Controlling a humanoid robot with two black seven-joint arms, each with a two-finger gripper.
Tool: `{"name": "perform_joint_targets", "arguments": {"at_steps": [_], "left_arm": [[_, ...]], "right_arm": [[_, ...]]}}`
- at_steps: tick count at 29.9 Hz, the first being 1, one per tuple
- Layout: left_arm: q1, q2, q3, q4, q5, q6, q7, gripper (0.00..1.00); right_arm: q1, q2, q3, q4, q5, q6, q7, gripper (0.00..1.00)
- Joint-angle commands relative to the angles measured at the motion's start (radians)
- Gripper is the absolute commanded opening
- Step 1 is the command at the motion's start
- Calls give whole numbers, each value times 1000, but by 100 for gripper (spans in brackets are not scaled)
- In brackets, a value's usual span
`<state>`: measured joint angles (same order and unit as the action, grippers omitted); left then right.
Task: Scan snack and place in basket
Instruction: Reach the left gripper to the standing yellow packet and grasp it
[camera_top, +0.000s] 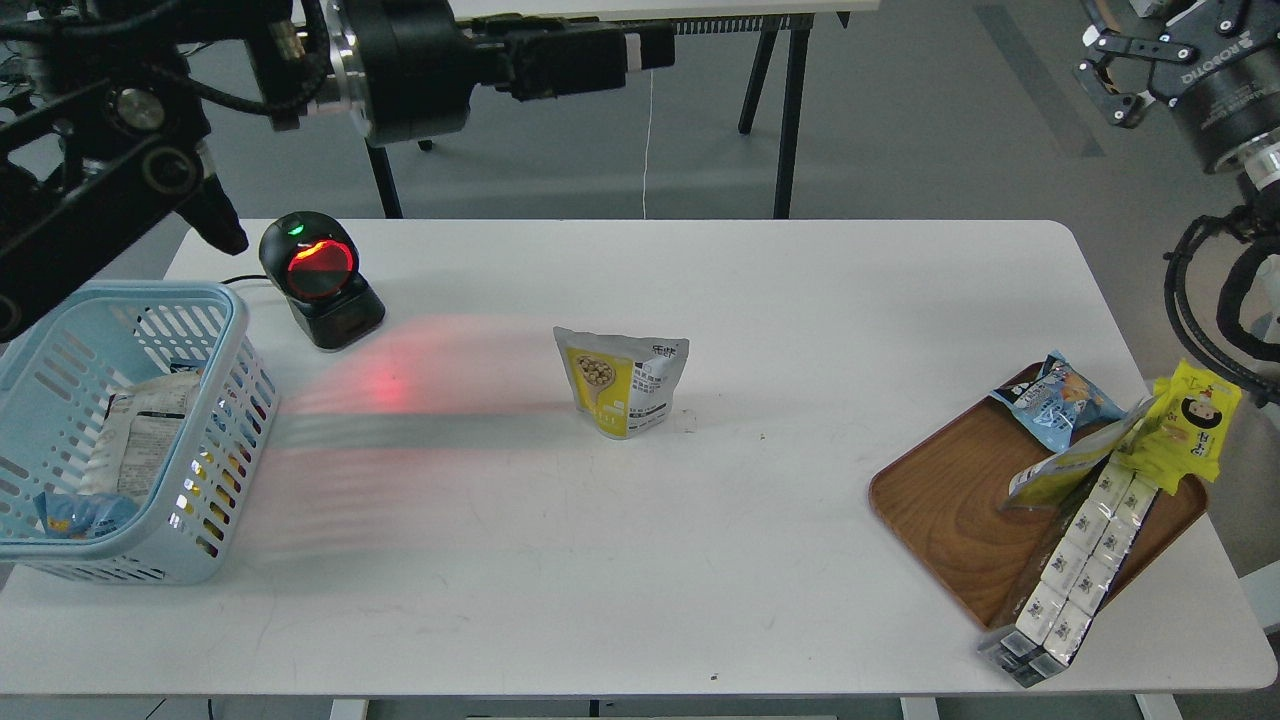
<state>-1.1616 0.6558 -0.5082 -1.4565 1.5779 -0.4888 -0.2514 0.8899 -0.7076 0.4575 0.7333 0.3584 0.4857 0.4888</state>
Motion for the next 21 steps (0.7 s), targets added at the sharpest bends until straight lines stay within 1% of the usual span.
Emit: {"name": "perform_joint_targets", "arguments": {"at_steps": [1, 2, 3, 6, 8, 9, 11, 14, 18, 21], "left_arm": [[2, -12, 103, -7, 186, 0, -49, 91], [5, -16, 141, -7, 235, 0, -63, 90], [5, -19, 176, -7, 282, 0, -71, 90], [5, -25, 266, 1, 460, 9, -78, 88], [10, -39, 315, 18, 594, 42, -103, 86], [16, -54, 332, 34, 604, 59, -112, 85], [33, -84, 344, 79, 604, 91, -114, 85], [46, -113, 336, 126, 604, 110, -109, 85], [48, -117, 333, 131, 604, 122, -109, 85], [49, -120, 344, 136, 604, 127, -109, 80]], "right_arm": [[-34, 202, 38, -294, 102, 3, -64, 99], [-39, 238, 64, -342, 129, 3, -85, 99], [-46, 243, 93, -351, 146, 3, -94, 99], [-69, 247, 132, -330, 149, 3, -98, 99], [-69, 241, 135, -293, 149, 3, -98, 99], [-68, 240, 135, -270, 149, 3, -98, 99], [-62, 238, 135, -235, 149, 3, -98, 99], [-52, 237, 133, -203, 146, 3, -98, 99], [-14, 237, 118, -202, 142, 3, -101, 99], [-6, 238, 102, -202, 136, 3, -101, 99]]}}
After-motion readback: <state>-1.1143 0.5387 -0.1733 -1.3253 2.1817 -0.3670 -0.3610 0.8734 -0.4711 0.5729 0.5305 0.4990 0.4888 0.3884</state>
